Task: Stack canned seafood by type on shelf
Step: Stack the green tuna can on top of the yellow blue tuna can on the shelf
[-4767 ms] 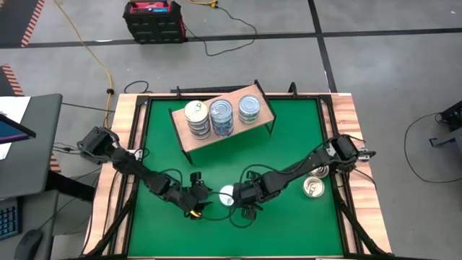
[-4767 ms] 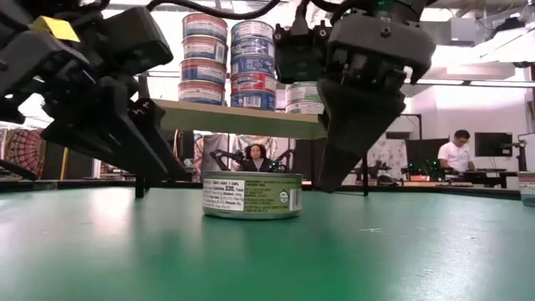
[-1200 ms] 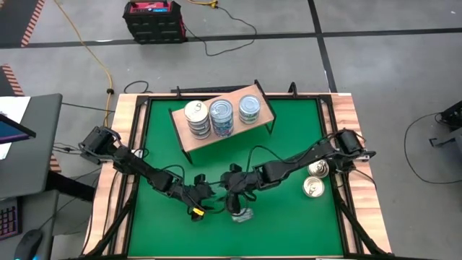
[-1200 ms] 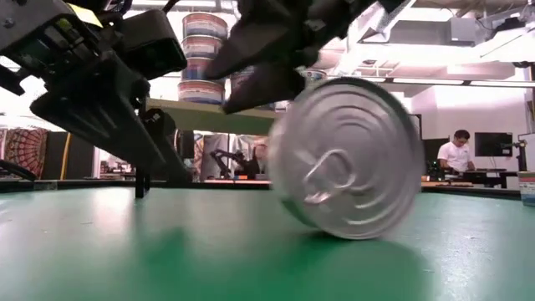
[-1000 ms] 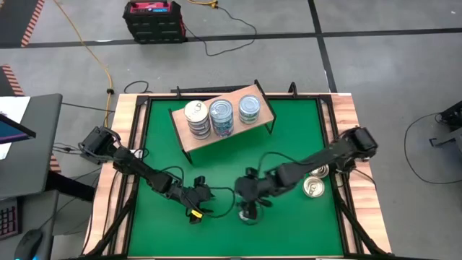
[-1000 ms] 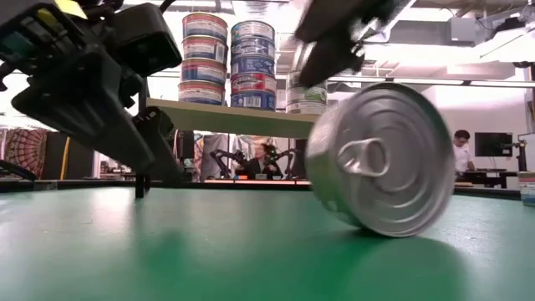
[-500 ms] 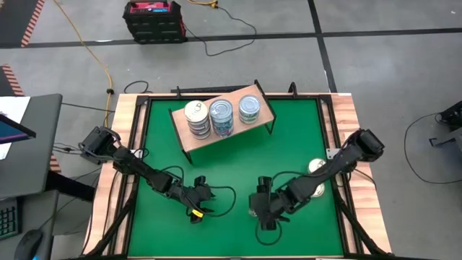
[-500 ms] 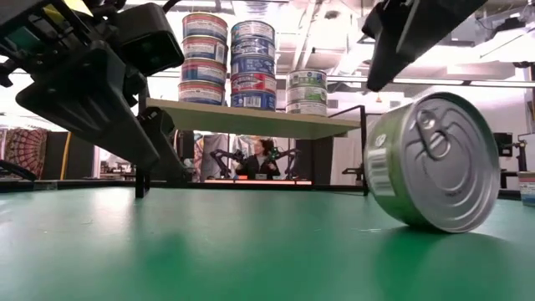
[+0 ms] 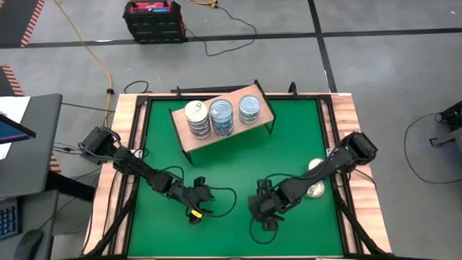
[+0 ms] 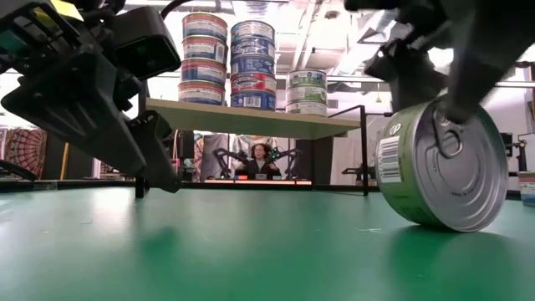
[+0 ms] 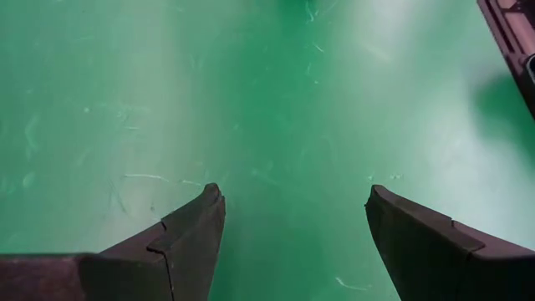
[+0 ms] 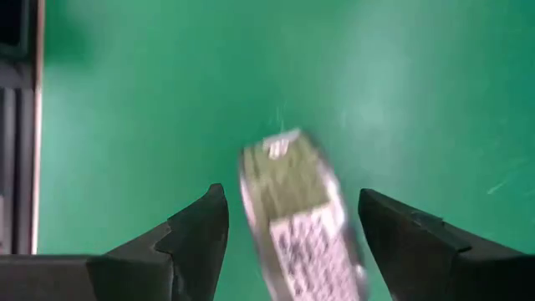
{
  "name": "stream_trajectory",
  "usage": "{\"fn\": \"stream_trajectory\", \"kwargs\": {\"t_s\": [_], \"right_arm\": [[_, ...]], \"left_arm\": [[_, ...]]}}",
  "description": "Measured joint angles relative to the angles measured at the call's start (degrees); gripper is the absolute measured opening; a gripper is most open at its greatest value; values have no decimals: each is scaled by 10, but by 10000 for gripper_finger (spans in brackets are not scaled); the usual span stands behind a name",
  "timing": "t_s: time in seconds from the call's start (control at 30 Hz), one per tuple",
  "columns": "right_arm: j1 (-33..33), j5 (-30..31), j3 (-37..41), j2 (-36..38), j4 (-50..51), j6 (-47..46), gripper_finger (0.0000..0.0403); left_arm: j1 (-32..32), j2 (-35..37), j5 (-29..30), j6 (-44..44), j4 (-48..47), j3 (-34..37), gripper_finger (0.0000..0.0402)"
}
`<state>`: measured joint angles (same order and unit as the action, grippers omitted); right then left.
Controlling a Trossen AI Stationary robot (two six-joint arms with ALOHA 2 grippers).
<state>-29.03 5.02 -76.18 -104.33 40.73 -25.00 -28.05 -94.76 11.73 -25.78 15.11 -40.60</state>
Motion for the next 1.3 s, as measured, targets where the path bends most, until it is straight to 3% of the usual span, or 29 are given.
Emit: {"fn": "stream_trajectory", "kwargs": {"t_s": [0.27, 0.47, 0.57, 0.7, 0.87, 1.0, 1.1, 1.3], "right_arm": [[-1, -4, 0, 0, 27, 15, 281], [11, -4, 0, 0, 23, 15, 213], [18, -4, 0, 0, 12, 16, 161], [29, -4, 0, 0, 2, 17, 156], [46, -9, -7, 0, 9, 26, 156], [67, -22, -53, 1, 36, 75, 157], [91, -37, -109, 2, 72, 117, 162], [158, -45, -257, 2, 158, 183, 163]], "left_arm": [[0, 0, -1, 1, -3, 0, 277], [0, 2, 9, 15, 0, 0, 277], [-2, 19, 27, 27, -1, 0, 277], [-14, 58, 66, 52, -6, 0, 277], [-51, 110, 156, 113, -10, 1, 277], [-83, 115, 223, 182, 78, 24, 277], [-94, 98, 235, 200, 141, 41, 277], [-113, 85, 273, 217, 164, 54, 277]]}}
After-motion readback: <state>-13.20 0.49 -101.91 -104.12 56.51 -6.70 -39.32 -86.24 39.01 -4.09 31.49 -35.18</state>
